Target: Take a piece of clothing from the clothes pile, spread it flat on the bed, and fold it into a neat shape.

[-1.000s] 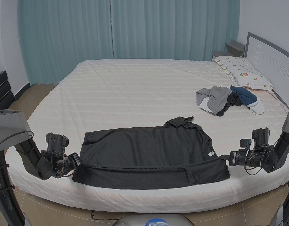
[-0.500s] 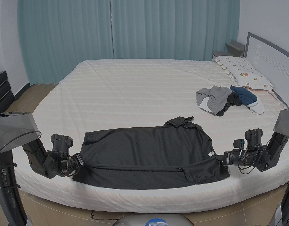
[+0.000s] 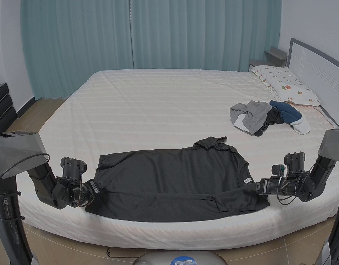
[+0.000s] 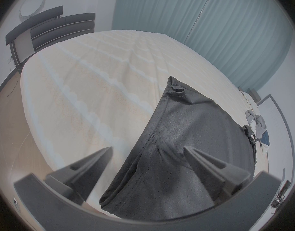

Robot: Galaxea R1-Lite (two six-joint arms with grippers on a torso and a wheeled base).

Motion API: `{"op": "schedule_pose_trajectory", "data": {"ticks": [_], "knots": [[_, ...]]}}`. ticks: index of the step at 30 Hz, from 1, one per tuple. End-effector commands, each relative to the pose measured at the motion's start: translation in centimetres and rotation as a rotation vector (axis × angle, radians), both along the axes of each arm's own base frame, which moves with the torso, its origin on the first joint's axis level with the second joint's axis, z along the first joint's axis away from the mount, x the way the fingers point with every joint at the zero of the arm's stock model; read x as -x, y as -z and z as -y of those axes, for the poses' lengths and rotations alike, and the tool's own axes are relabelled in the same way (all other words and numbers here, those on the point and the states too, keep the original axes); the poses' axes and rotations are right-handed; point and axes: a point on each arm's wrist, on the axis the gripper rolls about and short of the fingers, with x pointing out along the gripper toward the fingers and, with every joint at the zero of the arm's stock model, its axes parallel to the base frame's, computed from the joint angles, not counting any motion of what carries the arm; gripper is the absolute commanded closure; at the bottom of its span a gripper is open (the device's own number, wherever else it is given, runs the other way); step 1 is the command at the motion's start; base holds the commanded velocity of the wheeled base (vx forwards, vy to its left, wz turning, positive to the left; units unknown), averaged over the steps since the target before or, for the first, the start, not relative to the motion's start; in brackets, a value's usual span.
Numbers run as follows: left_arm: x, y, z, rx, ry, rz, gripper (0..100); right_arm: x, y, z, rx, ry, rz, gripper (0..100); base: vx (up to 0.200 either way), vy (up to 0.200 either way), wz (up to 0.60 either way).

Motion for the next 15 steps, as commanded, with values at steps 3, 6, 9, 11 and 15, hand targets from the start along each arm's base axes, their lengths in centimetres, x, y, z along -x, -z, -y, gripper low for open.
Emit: {"op": "schedule_pose_trajectory", "data": {"ticks": [3, 6, 9, 11, 15], "knots": [[0.4, -0.6, -0.2, 0.005, -0.013, 0.009, 0, 0.2, -1.3, 0.2, -0.049, 0.046, 0.010, 0, 0.000, 0.000, 0.00], [0.9, -2.2, -0.9, 0.010, -0.030, 0.048, 0, 0.6, -2.3, 0.3, -0.099, 0.091, 0.006, 0, 0.000, 0.000, 0.00], [1.5, -3.6, -1.1, 0.019, -0.033, 0.078, 0, 1.2, -2.8, 0.1, -0.145, 0.136, -0.019, 0, 0.000, 0.000, 0.00], [2.2, -4.0, -1.3, 0.026, -0.031, 0.080, 0, 1.7, -3.1, 0.1, -0.178, 0.179, -0.041, 0, 0.000, 0.000, 0.00], [2.7, -3.7, -1.4, 0.067, -0.042, 0.064, 0, 3.3, -2.9, 0.2, -0.248, 0.253, -0.118, 0, 0.000, 0.000, 0.00]]}}
